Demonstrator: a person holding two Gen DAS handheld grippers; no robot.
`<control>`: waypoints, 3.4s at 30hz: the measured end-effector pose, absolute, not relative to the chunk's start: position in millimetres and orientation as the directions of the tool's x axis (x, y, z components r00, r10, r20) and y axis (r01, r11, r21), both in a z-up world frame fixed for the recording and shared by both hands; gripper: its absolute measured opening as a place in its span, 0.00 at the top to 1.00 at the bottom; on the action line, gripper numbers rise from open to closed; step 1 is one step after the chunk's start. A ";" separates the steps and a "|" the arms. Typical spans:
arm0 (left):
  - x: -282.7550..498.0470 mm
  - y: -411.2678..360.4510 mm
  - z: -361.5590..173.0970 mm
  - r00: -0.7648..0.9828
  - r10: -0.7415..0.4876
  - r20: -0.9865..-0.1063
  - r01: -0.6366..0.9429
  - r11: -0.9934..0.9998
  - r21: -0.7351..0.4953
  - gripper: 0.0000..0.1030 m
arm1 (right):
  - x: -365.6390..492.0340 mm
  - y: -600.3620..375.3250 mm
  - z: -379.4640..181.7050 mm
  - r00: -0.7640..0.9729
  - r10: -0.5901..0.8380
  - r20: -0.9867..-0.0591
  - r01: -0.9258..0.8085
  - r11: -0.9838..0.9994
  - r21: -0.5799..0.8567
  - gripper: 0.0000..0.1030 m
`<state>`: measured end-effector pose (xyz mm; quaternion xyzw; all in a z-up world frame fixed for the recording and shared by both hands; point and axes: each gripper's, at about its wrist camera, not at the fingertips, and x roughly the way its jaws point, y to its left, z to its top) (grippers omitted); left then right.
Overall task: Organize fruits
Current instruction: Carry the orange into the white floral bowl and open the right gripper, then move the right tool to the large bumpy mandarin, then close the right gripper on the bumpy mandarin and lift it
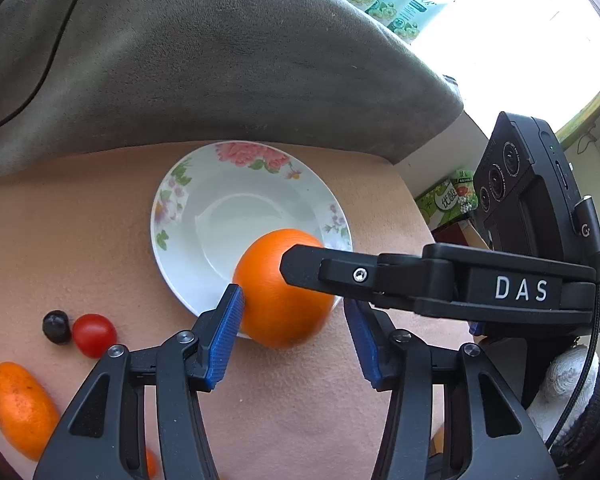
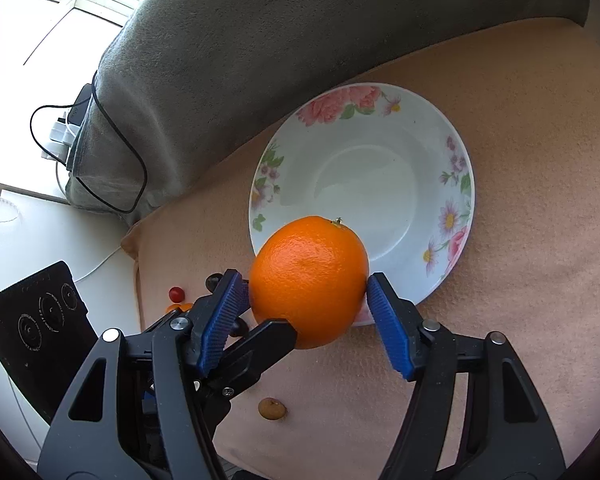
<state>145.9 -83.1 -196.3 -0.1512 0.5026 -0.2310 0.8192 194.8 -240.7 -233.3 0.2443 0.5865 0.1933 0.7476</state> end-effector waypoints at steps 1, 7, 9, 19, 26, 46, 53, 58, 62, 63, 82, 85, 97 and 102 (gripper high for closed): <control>145.4 -80.9 -195.2 0.392 -0.527 -0.754 0.224 0.850 -0.477 0.52 | 196.1 -241.3 -228.9 0.248 0.573 -0.781 -0.012 0.808 0.589 0.34; 144.7 -72.2 -187.4 0.412 -0.509 -0.756 0.218 0.861 -0.461 0.52 | 197.1 -243.2 -213.0 0.291 0.546 -0.786 -0.047 0.829 0.558 0.34; 143.6 -69.8 -185.1 0.416 -0.507 -0.755 0.217 0.861 -0.460 0.52 | 195.1 -243.5 -211.9 0.294 0.542 -0.787 -0.046 0.831 0.555 0.34; 135.6 -61.9 -180.0 0.431 -0.469 -0.771 0.184 0.882 -0.434 0.41 | 182.5 -239.9 -209.3 0.305 0.522 -0.797 -0.053 0.845 0.533 0.30; 125.4 -47.8 -178.0 0.441 -0.439 -0.783 0.134 0.895 -0.427 0.35 | 176.7 -237.2 -202.8 0.326 0.505 -0.799 -0.067 0.855 0.514 0.26; 65.9 31.1 -181.7 0.478 -0.322 -0.817 -0.088 0.908 -0.410 0.35 | 149.2 -176.4 -191.7 0.340 0.490 -0.803 -0.263 0.869 0.420 0.26; 45.2 70.3 -196.3 0.482 -0.280 -0.830 -0.215 0.881 -0.422 0.35 | 139.2 -140.9 -194.4 0.332 0.501 -0.799 -0.345 0.853 0.392 0.26; 33.6 88.4 -208.1 0.480 -0.270 -0.835 -0.271 0.860 -0.433 0.35 | 133.5 -115.3 -198.8 0.300 0.512 -0.805 -0.407 0.832 0.377 0.26; 28.8 99.3 -217.5 0.481 -0.282 -0.830 -0.300 0.837 -0.458 0.35 | 132.0 -92.8 -205.9 0.246 0.508 -0.826 -0.447 0.815 0.368 0.26; 27.5 101.2 -220.1 0.481 -0.286 -0.829 -0.305 0.832 -0.464 0.35 | 132.6 -87.7 -208.6 0.228 0.507 -0.831 -0.454 0.811 0.369 0.26; 26.6 115.2 -253.0 0.493 -0.379 -0.783 -0.297 0.773 -0.561 0.35 | 140.0 -16.8 -256.8 -0.006 0.508 -0.861 -0.496 0.746 0.444 0.26; 29.9 115.4 -255.8 0.494 -0.393 -0.775 -0.286 0.769 -0.572 0.35 | 143.2 -10.6 -265.7 -0.028 0.509 -0.861 -0.486 0.745 0.456 0.26; 43.1 109.6 -261.4 0.487 -0.422 -0.765 -0.271 0.760 -0.591 0.35 | 148.5 2.2 -284.0 -0.090 0.501 -0.861 -0.467 0.742 0.480 0.26; 41.5 111.7 -264.3 0.485 -0.425 -0.765 -0.263 0.763 -0.591 0.35 | 151.7 4.2 -287.4 -0.105 0.503 -0.858 -0.458 0.741 0.491 0.26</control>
